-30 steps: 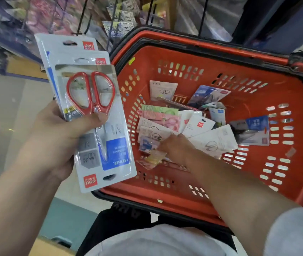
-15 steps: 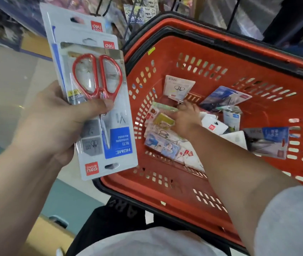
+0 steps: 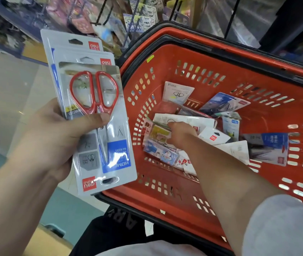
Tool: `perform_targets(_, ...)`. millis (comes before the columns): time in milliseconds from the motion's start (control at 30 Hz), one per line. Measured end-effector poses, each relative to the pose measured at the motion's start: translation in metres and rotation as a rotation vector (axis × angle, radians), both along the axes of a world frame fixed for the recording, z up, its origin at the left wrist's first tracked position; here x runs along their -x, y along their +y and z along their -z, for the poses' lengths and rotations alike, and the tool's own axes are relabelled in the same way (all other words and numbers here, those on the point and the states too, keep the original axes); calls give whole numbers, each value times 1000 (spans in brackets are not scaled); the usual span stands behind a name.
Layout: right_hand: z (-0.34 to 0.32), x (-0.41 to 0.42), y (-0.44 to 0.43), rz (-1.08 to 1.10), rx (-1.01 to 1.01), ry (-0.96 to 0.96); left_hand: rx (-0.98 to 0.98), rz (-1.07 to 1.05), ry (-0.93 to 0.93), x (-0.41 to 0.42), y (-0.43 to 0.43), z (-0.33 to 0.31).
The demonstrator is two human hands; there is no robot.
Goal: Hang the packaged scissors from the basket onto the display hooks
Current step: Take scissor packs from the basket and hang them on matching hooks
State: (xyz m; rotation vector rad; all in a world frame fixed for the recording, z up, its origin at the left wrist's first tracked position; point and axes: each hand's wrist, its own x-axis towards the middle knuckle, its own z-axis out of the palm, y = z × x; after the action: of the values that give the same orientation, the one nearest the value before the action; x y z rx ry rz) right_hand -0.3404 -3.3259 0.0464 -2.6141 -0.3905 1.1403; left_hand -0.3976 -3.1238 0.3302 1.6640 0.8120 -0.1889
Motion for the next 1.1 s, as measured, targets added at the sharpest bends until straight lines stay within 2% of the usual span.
perform_targets(167,-22,-6,-26,93,-155,-58,23,11,-11,1,-3,-1)
perform_targets(367,-84,-19,-94,530,-423,-104,62,-22,-49,3,-22,-2)
perform_targets(733,-192,38,-175,1060,-870,82,-38,46,-110,4,-71,21)
perform_targets(900,-221,56,-155,1133,-923,102,-1,229,-48,4,-113,25)
perform_targets(1100,-221,61,-138,1174,-832,7,216,138,40,-5,-138,32)
